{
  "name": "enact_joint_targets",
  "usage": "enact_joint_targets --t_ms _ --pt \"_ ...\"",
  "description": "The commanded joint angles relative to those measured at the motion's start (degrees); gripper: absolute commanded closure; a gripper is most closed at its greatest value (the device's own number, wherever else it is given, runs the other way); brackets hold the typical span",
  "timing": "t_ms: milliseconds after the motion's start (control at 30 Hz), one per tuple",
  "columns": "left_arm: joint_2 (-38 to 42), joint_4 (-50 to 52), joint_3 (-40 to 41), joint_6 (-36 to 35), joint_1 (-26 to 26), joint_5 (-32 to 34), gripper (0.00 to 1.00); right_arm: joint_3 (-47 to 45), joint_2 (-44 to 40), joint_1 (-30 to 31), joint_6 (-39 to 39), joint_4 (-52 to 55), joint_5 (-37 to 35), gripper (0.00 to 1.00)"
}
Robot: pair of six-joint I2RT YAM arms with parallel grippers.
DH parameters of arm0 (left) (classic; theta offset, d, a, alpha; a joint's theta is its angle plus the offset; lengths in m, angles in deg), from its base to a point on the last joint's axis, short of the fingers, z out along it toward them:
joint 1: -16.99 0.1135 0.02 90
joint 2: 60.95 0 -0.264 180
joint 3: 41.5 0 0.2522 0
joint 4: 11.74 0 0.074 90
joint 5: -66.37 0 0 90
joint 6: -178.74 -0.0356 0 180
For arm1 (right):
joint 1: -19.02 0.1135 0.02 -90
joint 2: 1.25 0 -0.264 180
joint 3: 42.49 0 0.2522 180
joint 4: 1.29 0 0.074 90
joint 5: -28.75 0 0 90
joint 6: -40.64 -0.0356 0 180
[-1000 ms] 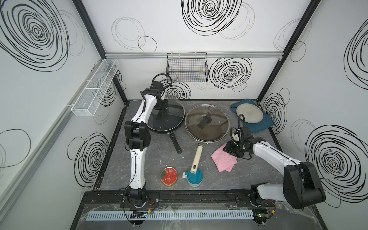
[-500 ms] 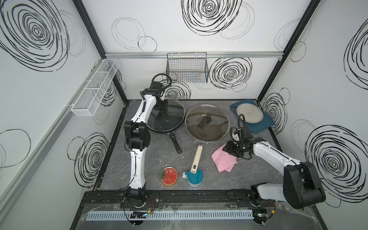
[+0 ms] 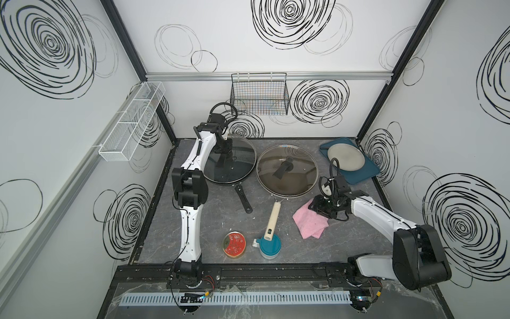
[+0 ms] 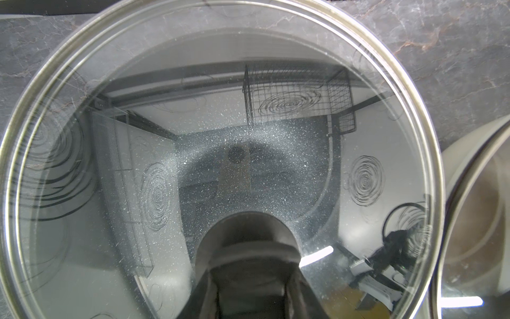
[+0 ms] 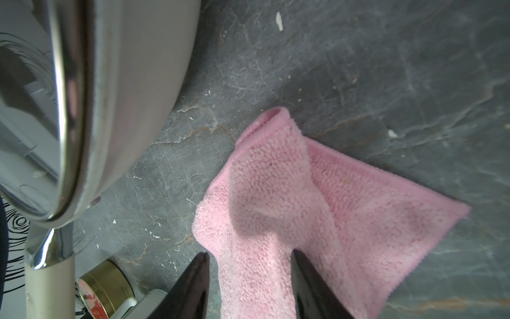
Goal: Wipe the pot lid with a cloth
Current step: Place the pot lid on the cooking pot.
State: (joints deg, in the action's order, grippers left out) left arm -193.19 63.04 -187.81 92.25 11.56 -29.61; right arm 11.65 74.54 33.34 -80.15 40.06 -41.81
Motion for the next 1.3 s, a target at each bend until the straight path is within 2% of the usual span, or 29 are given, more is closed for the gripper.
enact_joint_targets --t_ms 0,300,633,1033,1267 --pt "1.21 -1.69 -1.54 0.43 1.04 -0.62 0.81 -0.64 -1.41 -0.18 -0.47 -0.71 0.18 0.49" --pt "1.08 -1.72 -1.50 0.63 1.12 -0.57 0.65 -1.00 -1.93 -0.26 -0.50 -0.84 0.09 0.49" --pt "1.68 -1.43 -1.47 0.97 0.88 -1.27 0.55 -1.18 -2.04 -0.29 -0.59 -1.10 0.16 0.49" --pt "3.14 -2.21 -1.22 1.36 -0.02 -0.21 0.54 -1.44 -2.71 -0.19 -0.77 -1.02 0.29 0.49" --pt "7.48 -7.25 2.42 3.36 -0.93 1.18 0.53 -0.75 -2.93 -0.26 -0.60 -1.27 -0.57 0.49"
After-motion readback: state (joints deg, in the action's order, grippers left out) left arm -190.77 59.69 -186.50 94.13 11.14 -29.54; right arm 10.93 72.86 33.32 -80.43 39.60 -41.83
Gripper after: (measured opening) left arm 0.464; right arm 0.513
